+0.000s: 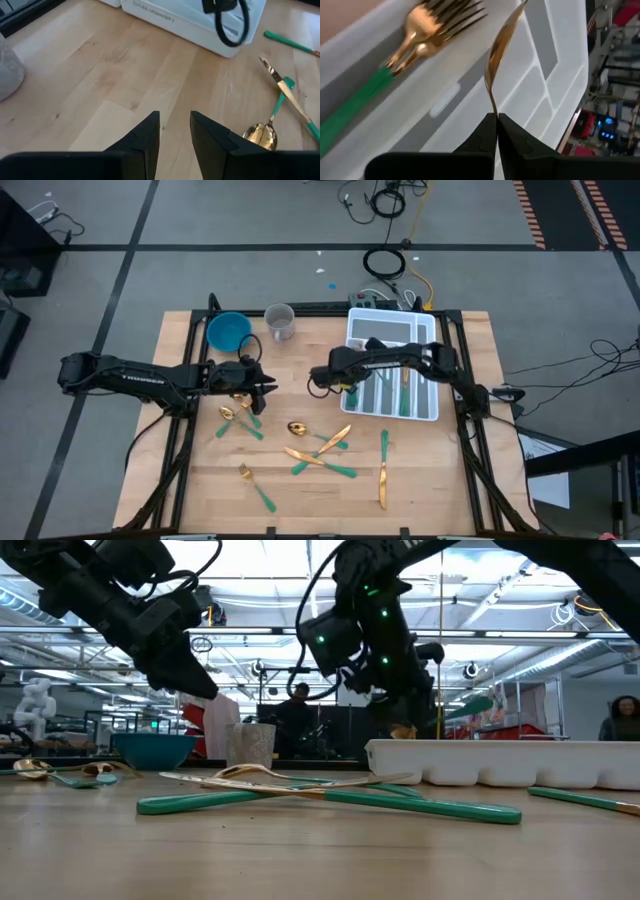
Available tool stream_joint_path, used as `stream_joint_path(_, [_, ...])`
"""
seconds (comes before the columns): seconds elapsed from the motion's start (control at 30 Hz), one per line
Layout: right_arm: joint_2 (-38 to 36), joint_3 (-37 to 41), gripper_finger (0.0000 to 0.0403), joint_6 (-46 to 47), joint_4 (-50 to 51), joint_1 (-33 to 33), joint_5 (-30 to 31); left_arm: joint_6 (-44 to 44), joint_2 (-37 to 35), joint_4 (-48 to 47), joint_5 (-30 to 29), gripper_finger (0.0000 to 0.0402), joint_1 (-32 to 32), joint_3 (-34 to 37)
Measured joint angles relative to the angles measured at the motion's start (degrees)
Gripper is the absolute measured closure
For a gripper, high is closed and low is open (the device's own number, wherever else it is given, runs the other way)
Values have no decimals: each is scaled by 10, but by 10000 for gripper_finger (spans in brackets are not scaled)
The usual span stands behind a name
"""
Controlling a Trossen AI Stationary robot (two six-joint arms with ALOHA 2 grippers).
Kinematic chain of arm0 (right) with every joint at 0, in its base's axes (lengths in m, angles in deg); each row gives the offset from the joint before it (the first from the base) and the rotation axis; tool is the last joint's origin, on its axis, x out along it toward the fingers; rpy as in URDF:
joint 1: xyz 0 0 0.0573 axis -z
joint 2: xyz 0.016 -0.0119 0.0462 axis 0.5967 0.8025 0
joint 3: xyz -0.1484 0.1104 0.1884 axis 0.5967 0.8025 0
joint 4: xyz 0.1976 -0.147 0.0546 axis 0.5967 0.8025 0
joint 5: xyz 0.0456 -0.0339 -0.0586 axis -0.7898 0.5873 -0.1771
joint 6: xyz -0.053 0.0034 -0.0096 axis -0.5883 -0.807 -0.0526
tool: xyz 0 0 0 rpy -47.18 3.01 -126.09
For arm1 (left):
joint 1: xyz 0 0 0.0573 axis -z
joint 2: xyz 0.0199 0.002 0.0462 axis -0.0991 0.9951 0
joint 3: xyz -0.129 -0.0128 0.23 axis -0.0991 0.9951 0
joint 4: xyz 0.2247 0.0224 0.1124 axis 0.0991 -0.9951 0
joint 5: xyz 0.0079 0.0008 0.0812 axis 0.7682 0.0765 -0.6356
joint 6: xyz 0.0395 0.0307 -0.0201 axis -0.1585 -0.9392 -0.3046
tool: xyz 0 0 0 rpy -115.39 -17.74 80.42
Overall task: Sort silverware
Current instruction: Adjust the green spoon in the white silverware organizer
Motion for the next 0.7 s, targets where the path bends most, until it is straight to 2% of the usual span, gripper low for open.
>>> stream_joint_path(0.7, [-8, 19, 403, -17, 0, 60, -48, 2, 0, 0, 0, 287, 0, 0])
